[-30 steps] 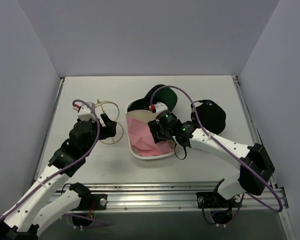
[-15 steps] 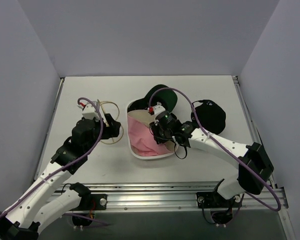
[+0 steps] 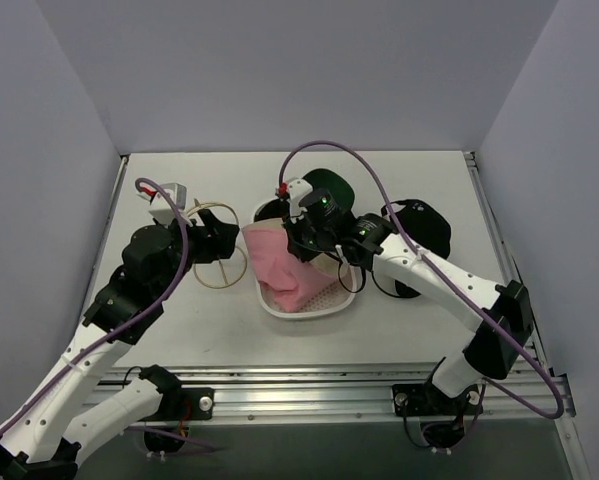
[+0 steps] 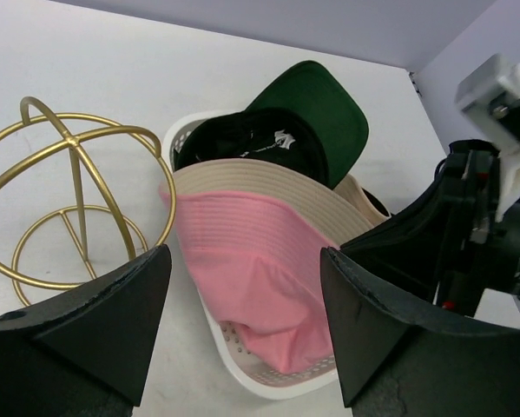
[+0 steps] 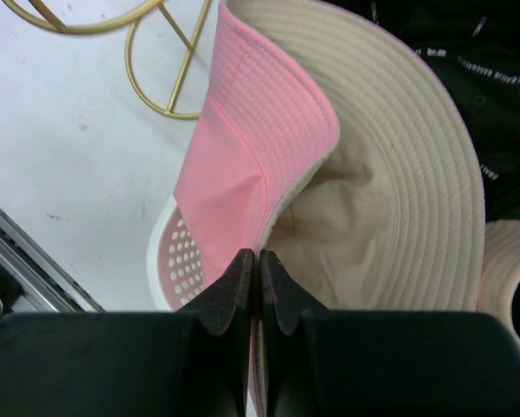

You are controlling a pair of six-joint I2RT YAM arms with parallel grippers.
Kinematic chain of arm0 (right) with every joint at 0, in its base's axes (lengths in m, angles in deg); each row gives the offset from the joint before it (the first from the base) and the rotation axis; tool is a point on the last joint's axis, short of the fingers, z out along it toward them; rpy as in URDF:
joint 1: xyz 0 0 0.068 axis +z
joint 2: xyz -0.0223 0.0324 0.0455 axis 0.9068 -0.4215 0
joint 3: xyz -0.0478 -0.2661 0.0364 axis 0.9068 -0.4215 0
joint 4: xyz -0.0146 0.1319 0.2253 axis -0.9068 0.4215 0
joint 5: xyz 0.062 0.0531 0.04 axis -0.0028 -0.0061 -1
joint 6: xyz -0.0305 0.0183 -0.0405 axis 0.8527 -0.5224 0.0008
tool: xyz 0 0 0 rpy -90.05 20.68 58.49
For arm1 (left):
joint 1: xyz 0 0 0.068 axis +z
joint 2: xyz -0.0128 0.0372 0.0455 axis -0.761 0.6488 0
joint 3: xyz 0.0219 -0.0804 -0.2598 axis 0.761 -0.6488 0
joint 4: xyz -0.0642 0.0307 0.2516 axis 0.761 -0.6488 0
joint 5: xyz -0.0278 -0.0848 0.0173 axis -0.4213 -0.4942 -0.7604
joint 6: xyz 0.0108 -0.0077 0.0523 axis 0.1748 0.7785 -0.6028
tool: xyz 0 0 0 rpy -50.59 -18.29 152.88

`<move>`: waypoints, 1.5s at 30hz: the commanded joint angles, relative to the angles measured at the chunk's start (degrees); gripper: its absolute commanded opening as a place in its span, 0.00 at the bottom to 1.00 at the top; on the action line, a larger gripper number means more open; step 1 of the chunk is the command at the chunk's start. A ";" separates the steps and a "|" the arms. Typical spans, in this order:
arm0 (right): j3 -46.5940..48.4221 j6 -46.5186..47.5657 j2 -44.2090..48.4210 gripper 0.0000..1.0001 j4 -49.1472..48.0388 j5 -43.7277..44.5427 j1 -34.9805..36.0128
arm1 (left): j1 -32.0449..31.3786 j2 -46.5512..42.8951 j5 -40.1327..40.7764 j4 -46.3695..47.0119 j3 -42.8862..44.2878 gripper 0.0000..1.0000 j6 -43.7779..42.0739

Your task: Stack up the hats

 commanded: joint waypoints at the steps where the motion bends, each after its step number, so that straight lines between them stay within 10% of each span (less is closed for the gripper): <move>1: 4.79 1.28 0.71 0.00 2.37 1.41 0.20 | -0.16 -0.46 -1.00 -1.55 -0.23 0.78 0.77; 37: 10.78 -8.30 12.49 0.00 -8.09 10.03 0.46 | -0.25 6.65 -28.06 24.20 -12.98 0.76 10.53; 45: 9.46 -8.13 12.92 0.00 -8.79 10.46 0.64 | -0.25 9.12 -28.17 24.74 -12.19 0.19 11.50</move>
